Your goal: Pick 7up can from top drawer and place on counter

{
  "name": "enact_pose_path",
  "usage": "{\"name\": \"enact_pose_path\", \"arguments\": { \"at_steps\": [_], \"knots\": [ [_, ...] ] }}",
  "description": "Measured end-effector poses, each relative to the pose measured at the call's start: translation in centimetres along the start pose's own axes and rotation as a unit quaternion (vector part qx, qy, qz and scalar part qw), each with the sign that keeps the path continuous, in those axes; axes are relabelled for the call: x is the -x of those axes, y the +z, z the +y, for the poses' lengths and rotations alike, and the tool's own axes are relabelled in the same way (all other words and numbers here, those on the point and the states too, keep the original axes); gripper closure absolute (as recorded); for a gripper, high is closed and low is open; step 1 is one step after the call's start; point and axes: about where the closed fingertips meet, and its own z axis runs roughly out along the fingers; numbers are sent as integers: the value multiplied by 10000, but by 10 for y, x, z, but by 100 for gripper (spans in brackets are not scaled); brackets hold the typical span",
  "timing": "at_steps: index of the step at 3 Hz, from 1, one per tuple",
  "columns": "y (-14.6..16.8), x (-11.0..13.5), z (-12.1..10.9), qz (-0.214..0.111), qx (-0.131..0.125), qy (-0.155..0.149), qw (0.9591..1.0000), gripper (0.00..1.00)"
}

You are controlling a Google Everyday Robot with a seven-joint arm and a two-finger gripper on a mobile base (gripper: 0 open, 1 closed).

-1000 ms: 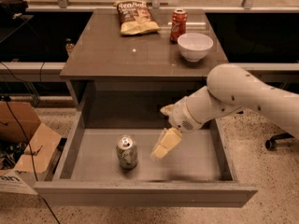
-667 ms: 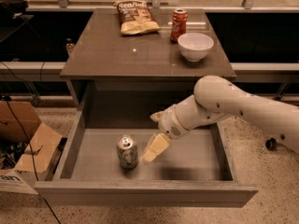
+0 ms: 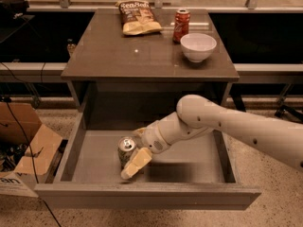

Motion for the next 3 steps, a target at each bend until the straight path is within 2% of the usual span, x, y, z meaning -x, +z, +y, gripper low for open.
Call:
{"name": "enact_pose_path", "arguments": {
  "at_steps": [1,2,3],
  "knots": [
    [16,6,13,-283,266,46,9992,18],
    [6,11,17,-387,223,102,9989,50],
    [-13,15,13,-325,10,228,9992,73]
  ]
}}
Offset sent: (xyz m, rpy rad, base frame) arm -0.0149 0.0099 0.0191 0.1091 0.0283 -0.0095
